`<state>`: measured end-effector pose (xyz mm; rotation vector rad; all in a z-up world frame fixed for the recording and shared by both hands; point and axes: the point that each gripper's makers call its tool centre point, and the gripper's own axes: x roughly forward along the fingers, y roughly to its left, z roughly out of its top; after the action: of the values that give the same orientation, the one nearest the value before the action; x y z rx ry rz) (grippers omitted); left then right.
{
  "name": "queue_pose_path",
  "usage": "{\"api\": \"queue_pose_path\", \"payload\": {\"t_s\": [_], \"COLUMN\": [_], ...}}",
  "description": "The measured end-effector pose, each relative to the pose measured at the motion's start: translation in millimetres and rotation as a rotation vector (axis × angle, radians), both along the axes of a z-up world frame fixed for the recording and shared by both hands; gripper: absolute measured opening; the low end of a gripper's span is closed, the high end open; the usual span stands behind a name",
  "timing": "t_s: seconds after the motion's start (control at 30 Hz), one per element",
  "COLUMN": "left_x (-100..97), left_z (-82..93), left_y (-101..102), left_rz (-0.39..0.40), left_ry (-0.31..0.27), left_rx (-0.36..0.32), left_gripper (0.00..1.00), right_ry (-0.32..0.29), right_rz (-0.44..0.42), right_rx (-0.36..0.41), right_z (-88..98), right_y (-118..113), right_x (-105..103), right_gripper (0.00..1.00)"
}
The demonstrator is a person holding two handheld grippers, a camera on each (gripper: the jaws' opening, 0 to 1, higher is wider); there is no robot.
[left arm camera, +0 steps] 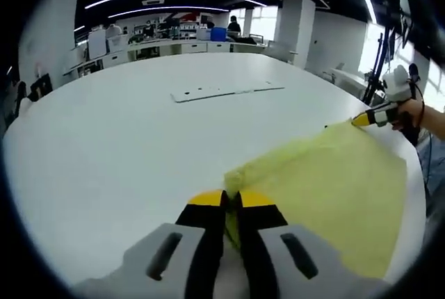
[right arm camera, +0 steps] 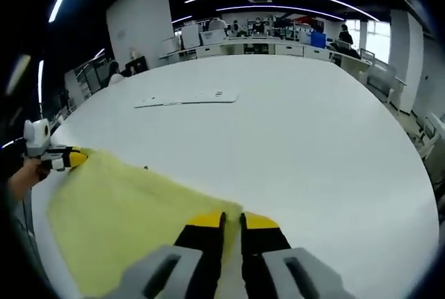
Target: Fold the garment on the visible template until the final outline fits inside the template.
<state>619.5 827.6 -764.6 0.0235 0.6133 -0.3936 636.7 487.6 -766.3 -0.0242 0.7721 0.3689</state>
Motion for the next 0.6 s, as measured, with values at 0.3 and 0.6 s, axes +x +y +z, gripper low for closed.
{"api": "queue_pose_path", "payload": {"t_s": [0.3,0.6], "left_x": [-8.1,-8.7], "left_z": [40.4,46.5], "left_y": [6,21], "left_rz": [0.05,0.079], "left_ry": [-0.088,-0.11], "left_rx": [-0.046,0.012], "left_gripper": [0.01,0.01], "right_ry": [-0.057,-0.152], "right_rz": [0.039,0.03], "right_rx": [-0.026,0.001], "right_z": [21.9,42.0], "right_y": [4,16], "right_x": [-4,15], "right_gripper": [0.0,0.0]}}
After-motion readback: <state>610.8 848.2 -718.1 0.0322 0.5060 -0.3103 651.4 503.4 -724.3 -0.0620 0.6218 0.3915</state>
